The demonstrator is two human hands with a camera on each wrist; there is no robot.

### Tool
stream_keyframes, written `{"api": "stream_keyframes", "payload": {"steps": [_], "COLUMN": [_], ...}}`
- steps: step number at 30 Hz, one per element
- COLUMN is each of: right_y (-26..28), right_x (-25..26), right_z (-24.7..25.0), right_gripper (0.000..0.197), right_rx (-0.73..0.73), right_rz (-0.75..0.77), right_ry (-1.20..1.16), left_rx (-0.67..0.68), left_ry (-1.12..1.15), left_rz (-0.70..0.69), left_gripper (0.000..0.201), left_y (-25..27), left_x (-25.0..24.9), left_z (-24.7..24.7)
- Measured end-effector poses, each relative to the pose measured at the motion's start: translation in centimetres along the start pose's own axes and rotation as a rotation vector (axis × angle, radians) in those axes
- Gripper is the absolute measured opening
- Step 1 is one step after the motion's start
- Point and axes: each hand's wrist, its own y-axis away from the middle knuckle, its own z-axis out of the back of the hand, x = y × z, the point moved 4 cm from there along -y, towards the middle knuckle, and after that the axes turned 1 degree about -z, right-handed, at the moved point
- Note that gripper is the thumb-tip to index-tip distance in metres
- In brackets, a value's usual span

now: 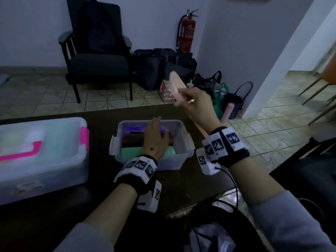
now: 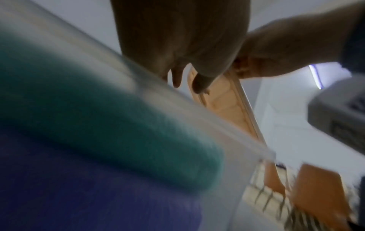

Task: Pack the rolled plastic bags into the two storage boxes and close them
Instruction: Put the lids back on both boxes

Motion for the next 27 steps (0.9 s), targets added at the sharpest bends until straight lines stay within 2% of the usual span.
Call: {"api": "stream_keyframes", "payload": {"steps": [3,6,9,11,14,18,20,22,24,27], "right_y": [2.1,4.4,6.5,7.5,8.4,8.4,8.4,7.9,7.2,7.1], "right_x": [2.8,5.3,7.0,8.0,8.3,7.8,7.6,6.5,4.2,0.6], "right_z": [-1.9,-4.8,-8.1,-9.9,-11.5,-11.9,-11.1,-9.5,-7.7,-5.1], "right_gripper": [0.036,0.033,0.024,0.029,0.035,0.034,0.034,0.032,0.033,0.041], "right_rx": [0.116,0.304,0.421,0.472,0.567,0.609,0.572,0.409,0.219,0.132], "right_rz": [0.045,0.064,0.103,0.173,0.237,0.185,0.108,0.006,-0.127,-0.376], "right_ry": [0.041,0.123,0.076,0.15,0.298,0.254,0.109,0.014,0.104,0.369], "left_rx": [-0.246,-0.35,-0.311,-0.272,-0.218,-0.143,-0.121,-0.11,-0.104,-0.09], "left_ry": [0.043,-0.006,-0.003,0.038,0.166,0.035,-0.015,-0.04,-0.034,-0.051], "left_rz": [0.032,0.162,0.299,0.352,0.377,0.381,0.387,0.396,0.407,0.407], "left_gripper": [0.04,0.037,0.037,0.042,0.04,0.026,0.032,0.04,0.04,0.041], "left_y": [1.0,2.0,2.7,2.9,2.9,3.1,3.3,3.3,3.2,3.2], "left_x": [1.7,4.6,6.9,7.8,8.2,6.9,6.5,6.4,6.5,6.4], "left_z": [4.9,8.9,10.7,10.9,10.6,10.4,10.3,10.3,10.3,10.4]}}
